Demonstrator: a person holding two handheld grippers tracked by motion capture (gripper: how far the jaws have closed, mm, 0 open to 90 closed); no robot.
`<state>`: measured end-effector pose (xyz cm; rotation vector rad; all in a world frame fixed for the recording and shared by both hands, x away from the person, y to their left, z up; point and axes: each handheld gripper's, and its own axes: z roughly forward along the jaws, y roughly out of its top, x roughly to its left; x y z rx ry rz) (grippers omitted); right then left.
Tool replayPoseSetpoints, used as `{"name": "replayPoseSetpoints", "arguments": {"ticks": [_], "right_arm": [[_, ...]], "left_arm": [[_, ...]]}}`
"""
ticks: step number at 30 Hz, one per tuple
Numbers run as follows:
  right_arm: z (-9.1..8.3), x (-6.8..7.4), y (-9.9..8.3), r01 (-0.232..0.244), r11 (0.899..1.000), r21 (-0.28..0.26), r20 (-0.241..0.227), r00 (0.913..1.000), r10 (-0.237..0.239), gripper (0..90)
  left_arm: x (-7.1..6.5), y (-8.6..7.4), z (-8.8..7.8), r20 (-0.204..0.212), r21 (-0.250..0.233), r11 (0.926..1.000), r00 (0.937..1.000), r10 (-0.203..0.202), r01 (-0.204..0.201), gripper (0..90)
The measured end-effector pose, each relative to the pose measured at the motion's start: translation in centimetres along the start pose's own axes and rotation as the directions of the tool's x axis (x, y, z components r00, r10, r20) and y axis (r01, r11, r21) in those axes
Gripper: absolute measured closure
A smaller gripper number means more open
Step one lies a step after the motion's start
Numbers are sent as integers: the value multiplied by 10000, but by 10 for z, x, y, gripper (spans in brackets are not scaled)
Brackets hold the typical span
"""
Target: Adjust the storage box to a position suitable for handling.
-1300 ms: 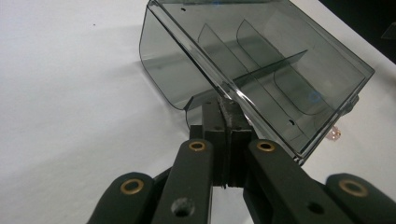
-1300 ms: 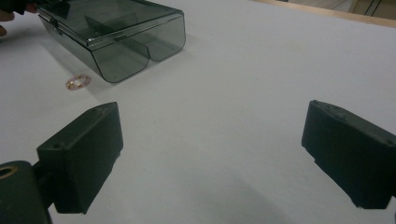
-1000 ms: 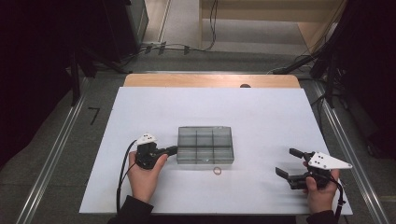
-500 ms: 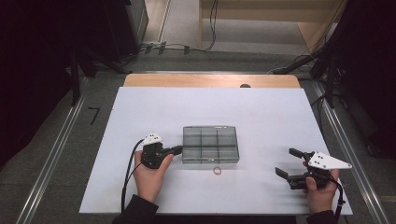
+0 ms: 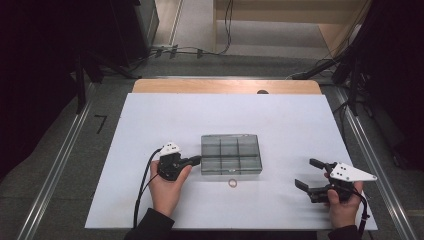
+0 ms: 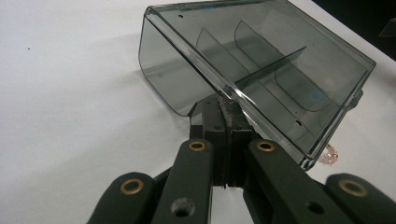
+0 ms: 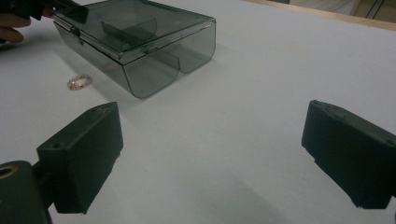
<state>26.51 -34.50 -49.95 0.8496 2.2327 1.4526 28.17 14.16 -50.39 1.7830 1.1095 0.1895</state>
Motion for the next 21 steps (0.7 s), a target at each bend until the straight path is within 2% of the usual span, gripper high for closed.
{"name": "replayPoseSetpoints", "arguments": {"ticks": [8, 12, 17, 18, 21], "right_arm": [[1, 0, 2, 38, 9999, 132, -220, 9998, -35, 39], [-2, 1, 8, -28, 10000, 8, -462, 9989, 29, 39], [-4, 4, 32, 146, 9996, -243, -1048, 9944, -170, 39], [-4, 4, 32, 146, 9996, -243, -1048, 9944, -170, 39], [-2, 5, 48, 349, 9990, -286, -1221, 9918, -381, 39]], "left_arm": [[2, 1, -13, -10, -211, 9987, 9990, 455, -455, 897], [1, 2, -20, 49, -385, 9978, 9985, 540, -537, 897], [2, 3, -21, 145, -453, 9980, 9989, 450, -443, 897], [3, 4, -22, 168, -493, 9980, 9991, 401, -393, 897], [3, 7, -25, 146, -743, 9966, 9992, 377, -365, 898]]}}
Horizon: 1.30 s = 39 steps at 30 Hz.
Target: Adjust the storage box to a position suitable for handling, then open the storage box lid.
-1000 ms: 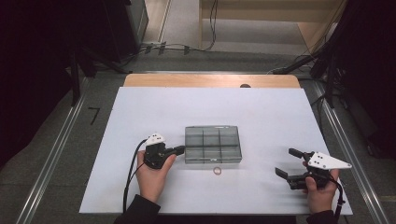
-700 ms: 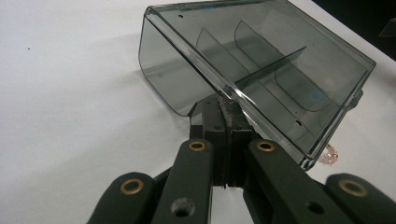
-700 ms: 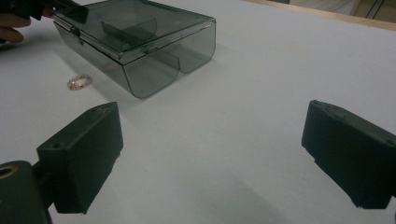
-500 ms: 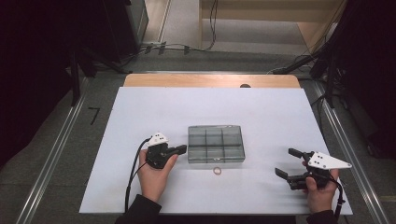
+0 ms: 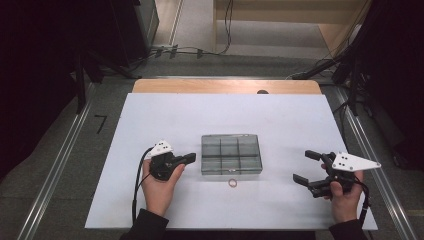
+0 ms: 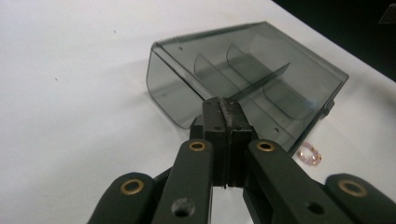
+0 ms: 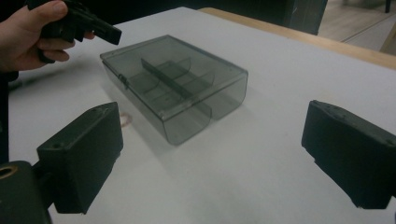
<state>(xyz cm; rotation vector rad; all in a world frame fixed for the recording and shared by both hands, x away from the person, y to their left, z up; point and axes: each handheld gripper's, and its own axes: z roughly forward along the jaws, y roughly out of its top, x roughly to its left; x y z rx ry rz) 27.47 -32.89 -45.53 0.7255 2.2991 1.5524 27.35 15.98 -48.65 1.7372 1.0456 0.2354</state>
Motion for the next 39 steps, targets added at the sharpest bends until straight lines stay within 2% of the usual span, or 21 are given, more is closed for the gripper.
{"name": "replayPoseSetpoints", "arguments": {"ticks": [1, 4, 6, 11, 13, 15, 17, 20, 21, 23, 24, 26, 27, 28, 29, 32, 33, 35, 36, 37, 39], "right_arm": [[3, -1, 10, 16, 10000, -69, -48, 10000, -16, 39], [8, -2, 19, 1, 9999, -143, -169, 9999, -3, 39], [17, -2, 29, 129, 9999, 2, -303, 9995, -129, 39], [29, -1, 36, 225, 9993, 298, -236, 9995, -218, 40], [36, -1, 35, 161, 9993, 351, -344, 9993, -149, 40], [47, -2, 32, 3, 9984, 572, -662, 9978, 35, 48], [51, -1, 31, -41, 9979, 643, -705, 9975, 86, 53], [60, -1, 29, -189, 9965, 818, -727, 9970, 248, 176], [66, -1, 28, -354, 9950, 930, -863, 9953, 435, 266], [69, 0, 27, -408, 9932, 1091, -690, 9964, 485, 340], [69, 0, 27, -408, 9932, 1091, -690, 9964, 485, 340], [72, 0, 23, -578, 9907, 1234, -604, 9960, 656, 481], [72, 0, 23, -578, 9907, 1234, -604, 9960, 656, 481], [72, -1, 22, -645, 9904, 1219, -570, 9958, 719, 518], [73, -2, 18, -818, 9876, 1338, -354, 9956, 873, 611], [76, -2, 15, -742, 9850, 1560, -83, 9970, 764, 669], [79, -2, 11, -746, 9814, 1767, -31, 9971, 764, 737], [82, -1, 8, -773, 9789, 1890, -23, 9969, 792, 797], [82, -1, 8, -773, 9789, 1890, -23, 9969, 792, 797], [86, 0, 4, -826, 9749, 2069, -67, 9963, 858, 837], [91, 1, 0, -812, 9692, 2325, -53, 9964, 848, 861]], "left_arm": [[0, 0, -1, -19, -66, 10000, 10000, -30, 30, 897], [1, 0, -2, -30, -92, 9999, 10000, 55, -55, 897], [-1, 0, -3, 36, -79, 9998, 9998, 172, -172, 898], [-4, -1, -3, 200, -50, 9993, 9992, 358, -357, 897], [-5, -2, -2, 287, 45, 9986, 9982, 524, -525, 897], [-7, -3, -2, 319, 157, 9976, 9972, 675, -680, 897], [-7, -4, -4, 346, 180, 9967, 9963, 783, -789, 897], [-5, -6, -6, 377, 185, 9971, 9966, 728, -735, 897], [-3, -8, -5, 407, 195, 9979, 9973, 609, -617, 897], [0, -13, -3, 399, 334, 9984, 9982, 437, -451, 897], [0, -13, -3, 399, 334, 9984, 9982, 437, -451, 897], [2, -15, -1, 375, 438, 9982, 9985, 404, -420, 897], [3, -15, 0, 347, 497, 9979, 9986, 398, -415, 897], [3, -15, 1, 359, 556, 9975, 9985, 408, -428, 897], [3, -16, 2, 383, 595, 9974, 9985, 388, -410, 897], [2, -17, 5, 404, 721, 9966, 9985, 381, -410, 897], [1, -17, 6, 412, 779, 9961, 9984, 375, -406, 897], [1, -18, 8, 380, 853, 9956, 9986, 359, -391, 898], [1, -18, 9, 392, 902, 9952, 9986, 353, -387, 898], [1, -19, 9, 399, 947, 9947, 9985, 367, -403, 897], [1, -19, 11, 429, 998, 9942, 9985, 349, -390, 897]]}}
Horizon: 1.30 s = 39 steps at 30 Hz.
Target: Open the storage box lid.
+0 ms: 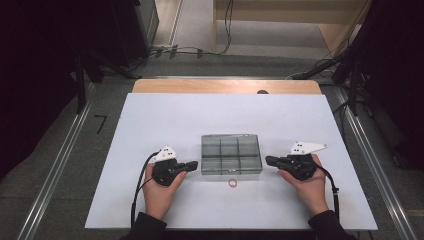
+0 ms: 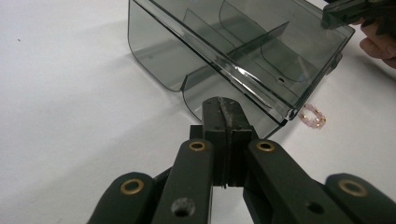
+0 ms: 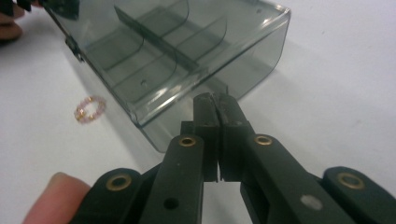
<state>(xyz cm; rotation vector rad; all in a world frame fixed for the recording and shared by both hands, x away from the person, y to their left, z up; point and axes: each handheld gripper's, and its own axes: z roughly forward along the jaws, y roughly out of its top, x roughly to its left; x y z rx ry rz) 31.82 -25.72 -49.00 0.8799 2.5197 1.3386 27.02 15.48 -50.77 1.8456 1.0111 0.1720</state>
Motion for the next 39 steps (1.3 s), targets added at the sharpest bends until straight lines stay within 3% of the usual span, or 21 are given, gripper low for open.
{"name": "replayPoseSetpoints", "arguments": {"ticks": [8, 39], "right_arm": [[8, 4, -5, 251, 9990, 376, -359, 9991, -237, 880], [0, 13, -6, 931, 9957, -22, -807, 9924, -930, 883]], "left_arm": [[-1, 0, 3, 298, 41, 9999, 9994, -166, 165, 897], [-3, 2, 2, 614, -27, 9997, 9978, -246, 248, 897]]}}
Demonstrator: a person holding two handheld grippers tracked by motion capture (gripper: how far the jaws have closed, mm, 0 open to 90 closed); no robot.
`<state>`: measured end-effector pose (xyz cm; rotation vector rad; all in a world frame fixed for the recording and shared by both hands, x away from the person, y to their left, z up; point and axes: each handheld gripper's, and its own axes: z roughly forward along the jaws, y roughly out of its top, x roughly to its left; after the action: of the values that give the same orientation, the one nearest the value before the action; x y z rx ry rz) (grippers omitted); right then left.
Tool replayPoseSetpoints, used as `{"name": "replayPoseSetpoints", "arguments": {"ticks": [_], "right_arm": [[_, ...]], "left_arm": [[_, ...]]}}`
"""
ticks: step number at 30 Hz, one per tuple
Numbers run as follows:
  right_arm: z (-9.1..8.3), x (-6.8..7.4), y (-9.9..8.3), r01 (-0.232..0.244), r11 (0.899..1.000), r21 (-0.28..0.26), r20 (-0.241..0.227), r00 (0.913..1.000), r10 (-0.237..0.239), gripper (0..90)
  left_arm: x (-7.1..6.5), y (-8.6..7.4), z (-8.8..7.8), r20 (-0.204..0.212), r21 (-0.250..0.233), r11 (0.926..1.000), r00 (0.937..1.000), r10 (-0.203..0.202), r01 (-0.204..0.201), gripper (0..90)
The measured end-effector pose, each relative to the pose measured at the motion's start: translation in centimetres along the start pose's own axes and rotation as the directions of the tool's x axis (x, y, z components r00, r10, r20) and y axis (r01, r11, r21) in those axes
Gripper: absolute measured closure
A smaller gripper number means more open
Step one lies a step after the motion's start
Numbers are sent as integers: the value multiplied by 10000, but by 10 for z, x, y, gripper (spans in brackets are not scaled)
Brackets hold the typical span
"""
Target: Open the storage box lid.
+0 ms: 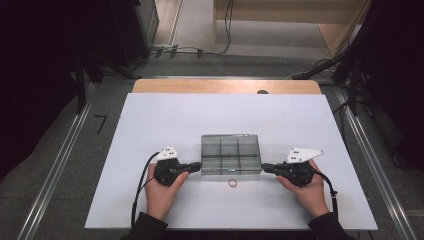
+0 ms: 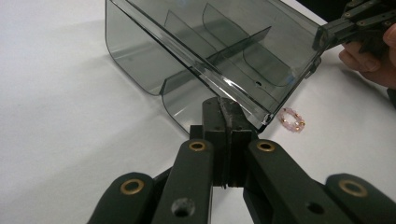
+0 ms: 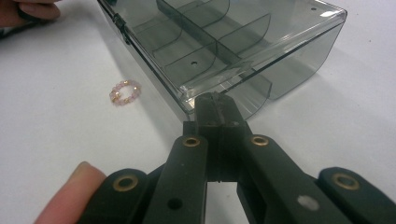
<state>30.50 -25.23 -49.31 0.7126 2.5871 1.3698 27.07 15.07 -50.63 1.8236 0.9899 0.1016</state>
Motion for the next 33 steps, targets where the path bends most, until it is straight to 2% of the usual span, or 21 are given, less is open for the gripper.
{"name": "replayPoseSetpoints", "arguments": {"ticks": [18, 23, 33], "right_arm": [[-4, 3, 5, -1, 9993, -380, 61, 10000, 3, 883], [-6, 5, 8, -54, 9985, -554, -15, 10000, 53, 884], [-9, 7, 13, -117, 9968, -786, -80, 9999, 111, 883]], "left_arm": [[-3, 3, -4, 206, -338, 9994, 9997, 116, -109, 897], [-4, 5, -6, 336, -552, 9985, 9994, 50, -31, 897], [-6, 7, -10, 477, -1004, 9949, 9987, 179, -130, 897]]}}
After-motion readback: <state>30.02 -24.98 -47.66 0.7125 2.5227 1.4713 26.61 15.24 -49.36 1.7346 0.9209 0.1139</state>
